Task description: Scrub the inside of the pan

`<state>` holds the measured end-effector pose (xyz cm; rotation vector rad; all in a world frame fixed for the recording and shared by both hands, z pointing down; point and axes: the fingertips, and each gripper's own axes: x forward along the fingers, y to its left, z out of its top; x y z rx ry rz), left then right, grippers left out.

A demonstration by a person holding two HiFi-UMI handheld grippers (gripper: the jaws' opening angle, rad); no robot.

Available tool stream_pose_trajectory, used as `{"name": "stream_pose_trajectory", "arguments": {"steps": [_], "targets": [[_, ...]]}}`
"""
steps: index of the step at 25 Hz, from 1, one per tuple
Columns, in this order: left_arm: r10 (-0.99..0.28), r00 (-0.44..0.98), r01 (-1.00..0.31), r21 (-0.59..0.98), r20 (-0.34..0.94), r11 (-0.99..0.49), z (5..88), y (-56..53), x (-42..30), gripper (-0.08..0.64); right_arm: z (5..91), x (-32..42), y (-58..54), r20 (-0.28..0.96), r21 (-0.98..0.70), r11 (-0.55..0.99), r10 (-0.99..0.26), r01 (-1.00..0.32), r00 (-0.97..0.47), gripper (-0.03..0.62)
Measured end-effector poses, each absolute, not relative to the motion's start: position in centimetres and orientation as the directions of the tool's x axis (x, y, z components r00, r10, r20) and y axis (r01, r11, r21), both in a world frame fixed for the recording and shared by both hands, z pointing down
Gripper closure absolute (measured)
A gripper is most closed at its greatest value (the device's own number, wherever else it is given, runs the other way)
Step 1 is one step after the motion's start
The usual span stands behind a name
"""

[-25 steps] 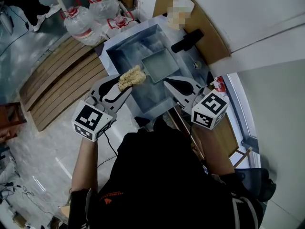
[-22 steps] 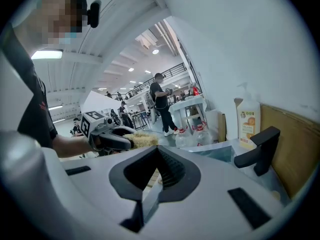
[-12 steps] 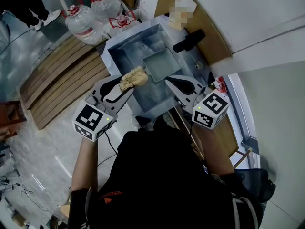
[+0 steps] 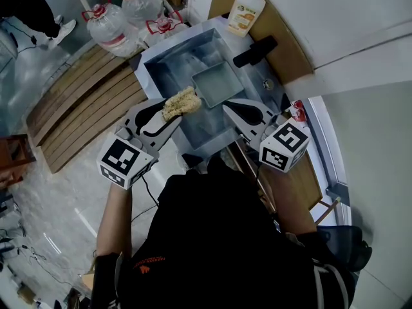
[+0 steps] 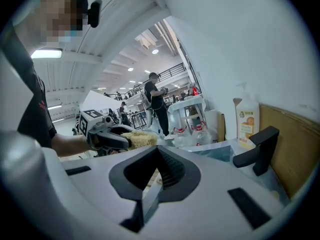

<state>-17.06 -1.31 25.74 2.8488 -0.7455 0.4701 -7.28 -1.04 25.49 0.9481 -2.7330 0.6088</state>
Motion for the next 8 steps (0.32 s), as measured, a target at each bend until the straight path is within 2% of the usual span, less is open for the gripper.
{"name": "stream_pose_trajectory", "arguments": {"steps": [8], "targets": [[-0.450, 0.826, -0.502, 0.077, 0.339, -0.862, 25.83, -1.45, -16.96, 0.385, 25.64, -7.23, -1.26, 0.304, -0.315, 0.715, -0.547, -0.624, -0.780, 0.588]]}}
